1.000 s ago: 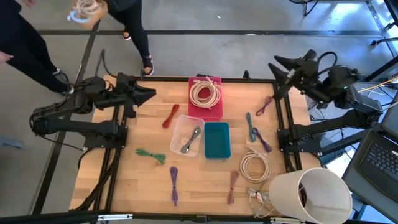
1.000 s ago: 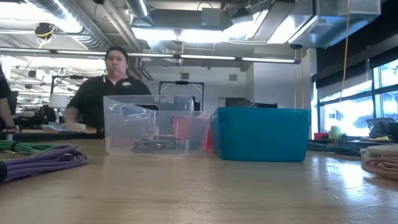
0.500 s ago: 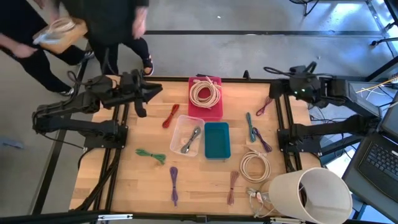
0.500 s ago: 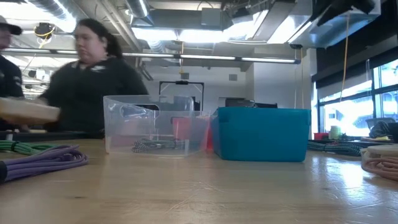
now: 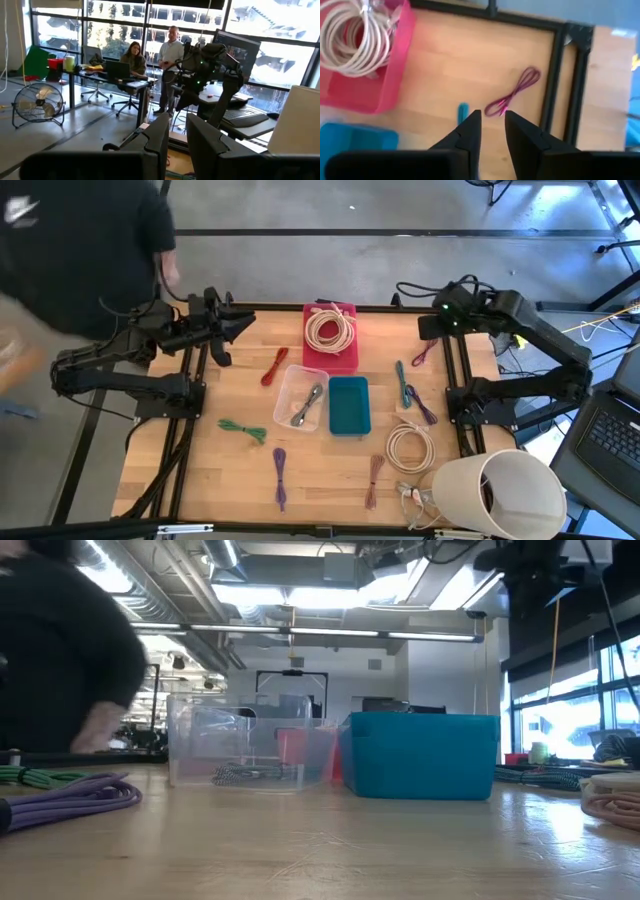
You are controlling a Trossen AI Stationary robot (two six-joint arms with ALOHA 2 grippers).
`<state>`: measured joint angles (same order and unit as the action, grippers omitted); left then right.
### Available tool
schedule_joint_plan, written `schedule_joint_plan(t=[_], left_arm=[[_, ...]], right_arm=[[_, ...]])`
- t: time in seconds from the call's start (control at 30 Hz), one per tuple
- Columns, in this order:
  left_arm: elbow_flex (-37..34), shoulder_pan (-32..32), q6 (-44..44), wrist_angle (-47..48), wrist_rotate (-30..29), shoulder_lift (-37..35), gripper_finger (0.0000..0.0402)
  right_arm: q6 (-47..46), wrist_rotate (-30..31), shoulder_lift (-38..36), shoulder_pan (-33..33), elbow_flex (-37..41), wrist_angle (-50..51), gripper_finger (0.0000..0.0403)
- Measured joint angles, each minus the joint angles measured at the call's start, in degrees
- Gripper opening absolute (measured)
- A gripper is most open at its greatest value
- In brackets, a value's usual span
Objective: Pick & Place USB Port
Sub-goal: Put the black and pink charger cable into the transparent bin
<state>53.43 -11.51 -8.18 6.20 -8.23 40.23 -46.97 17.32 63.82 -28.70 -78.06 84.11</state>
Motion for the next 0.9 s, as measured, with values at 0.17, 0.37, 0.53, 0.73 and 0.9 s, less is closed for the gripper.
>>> schedule_joint_plan(t=[0.17,0.37,0.53,0.73,0.9], left_arm=[[0.0,0.0,2.3,0.0,-0.2,0.0,0.0059],[0.0,0.0,3.9,0.1,1.7,0.0,0.0059],[0.0,0.0,5.1,2.7,7.8,0.0,0.0059],[0.0,0.0,9.5,6.1,10.7,0.3,0.0059],[0.0,-0.6,8.6,6.4,10.7,0.5,0.0059]], right_arm=[[-0.9,-1.5,2.8,-2.1,0.3,0.1,0.0112],[-7.9,-4.2,4.6,-6.0,6.4,-0.8,0.0131],[-13.4,-9.5,4.6,-8.5,16.2,-6.6,0.0137],[-16.2,-14.4,4.6,-10.9,25.9,-18.2,0.0138],[-16.9,-14.5,4.6,-14.9,32.8,-26.4,0.0138]])
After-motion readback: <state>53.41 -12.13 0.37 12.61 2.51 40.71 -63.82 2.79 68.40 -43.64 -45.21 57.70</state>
